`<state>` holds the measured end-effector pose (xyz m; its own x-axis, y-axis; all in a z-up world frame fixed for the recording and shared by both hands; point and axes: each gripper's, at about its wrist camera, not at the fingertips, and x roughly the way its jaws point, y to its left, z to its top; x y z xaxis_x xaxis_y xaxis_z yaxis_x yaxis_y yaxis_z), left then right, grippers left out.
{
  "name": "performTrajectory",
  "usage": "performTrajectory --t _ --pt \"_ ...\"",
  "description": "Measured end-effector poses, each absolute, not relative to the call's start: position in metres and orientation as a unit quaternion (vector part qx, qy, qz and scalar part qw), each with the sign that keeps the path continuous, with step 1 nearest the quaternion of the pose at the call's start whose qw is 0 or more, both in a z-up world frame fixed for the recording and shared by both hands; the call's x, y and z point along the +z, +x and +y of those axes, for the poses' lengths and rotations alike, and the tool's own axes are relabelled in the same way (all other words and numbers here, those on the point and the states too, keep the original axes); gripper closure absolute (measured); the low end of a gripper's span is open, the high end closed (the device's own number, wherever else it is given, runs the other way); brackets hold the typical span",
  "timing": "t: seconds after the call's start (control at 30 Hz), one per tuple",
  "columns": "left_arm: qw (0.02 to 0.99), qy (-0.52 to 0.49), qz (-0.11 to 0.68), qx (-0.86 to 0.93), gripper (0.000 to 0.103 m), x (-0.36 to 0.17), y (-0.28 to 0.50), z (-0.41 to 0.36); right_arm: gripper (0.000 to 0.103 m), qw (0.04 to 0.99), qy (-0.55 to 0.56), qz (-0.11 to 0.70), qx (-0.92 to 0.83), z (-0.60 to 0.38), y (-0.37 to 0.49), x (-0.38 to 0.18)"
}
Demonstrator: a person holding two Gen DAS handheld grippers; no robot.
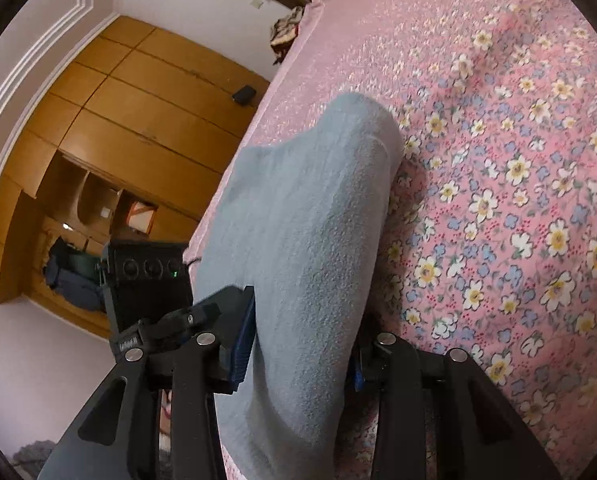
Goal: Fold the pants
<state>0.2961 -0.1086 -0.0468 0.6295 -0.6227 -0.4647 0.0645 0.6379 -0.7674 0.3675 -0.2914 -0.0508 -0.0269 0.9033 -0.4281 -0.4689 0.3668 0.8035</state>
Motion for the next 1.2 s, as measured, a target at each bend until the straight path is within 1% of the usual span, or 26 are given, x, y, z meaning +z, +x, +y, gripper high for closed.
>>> performTrajectory --t 0.13,0.23,0.37,0.43,0.57,0.7,0.73,0.83,0.9,1.0,1.03,1.1,1.17,1.2 --pt "0.833 -0.374 0.360 -0.190 0.064 -0.048 0.283 -0.118 0.063 0.677 0.204 0.472 0.526 -0.286 0.365 -0.040" --pt "0.841 -0.373 0.349 -0.178 0.064 -0.045 0.274 -0.121 0.062 0.675 0.193 0.478 0.527 -0.278 0.369 -0.043" --pt "0.829 -0.393 0.359 -0.170 0.064 -0.060 0.271 -0.112 0.061 0.672 0.198 0.484 0.525 -0.279 0.370 -0.046" --pt "0.823 -0.400 0.364 -0.172 0.063 -0.063 0.271 -0.111 0.059 0.682 0.201 0.480 0.514 -0.283 0.368 -0.044" --pt "0.838 -0.368 0.371 -0.158 0.057 -0.053 0.267 -0.111 0.058 0.702 0.209 0.476 0.486 -0.288 0.356 -0.046" --pt "0.849 -0.334 0.380 -0.153 0.057 -0.045 0.266 -0.120 0.058 0.700 0.232 0.488 0.466 -0.299 0.341 -0.048" --pt "0.848 -0.334 0.382 -0.154 0.057 -0.046 0.267 -0.121 0.061 0.706 0.236 0.486 0.458 -0.302 0.337 -0.048" --pt "0.844 -0.340 0.379 -0.167 0.062 -0.049 0.268 -0.118 0.070 0.732 0.226 0.475 0.433 -0.308 0.324 -0.045" --pt "0.846 -0.332 0.379 -0.176 0.067 -0.051 0.272 -0.115 0.070 0.740 0.217 0.469 0.430 -0.308 0.320 -0.045" --pt "0.849 -0.311 0.389 -0.175 0.068 -0.053 0.275 -0.121 0.068 0.726 0.228 0.477 0.440 -0.312 0.323 -0.045" --pt "0.851 -0.307 0.389 -0.173 0.068 -0.052 0.274 -0.122 0.067 0.727 0.226 0.475 0.441 -0.316 0.322 -0.043" --pt "0.851 -0.306 0.394 -0.166 0.061 -0.049 0.271 -0.121 0.065 0.756 0.194 0.459 0.423 -0.326 0.316 -0.029" --pt "0.857 -0.293 0.396 -0.151 0.057 -0.037 0.266 -0.120 0.065 0.807 0.139 0.420 0.392 -0.334 0.300 -0.008" --pt "0.867 -0.280 0.388 -0.140 0.056 -0.029 0.260 -0.119 0.065 0.855 0.090 0.374 0.347 -0.337 0.281 0.008"
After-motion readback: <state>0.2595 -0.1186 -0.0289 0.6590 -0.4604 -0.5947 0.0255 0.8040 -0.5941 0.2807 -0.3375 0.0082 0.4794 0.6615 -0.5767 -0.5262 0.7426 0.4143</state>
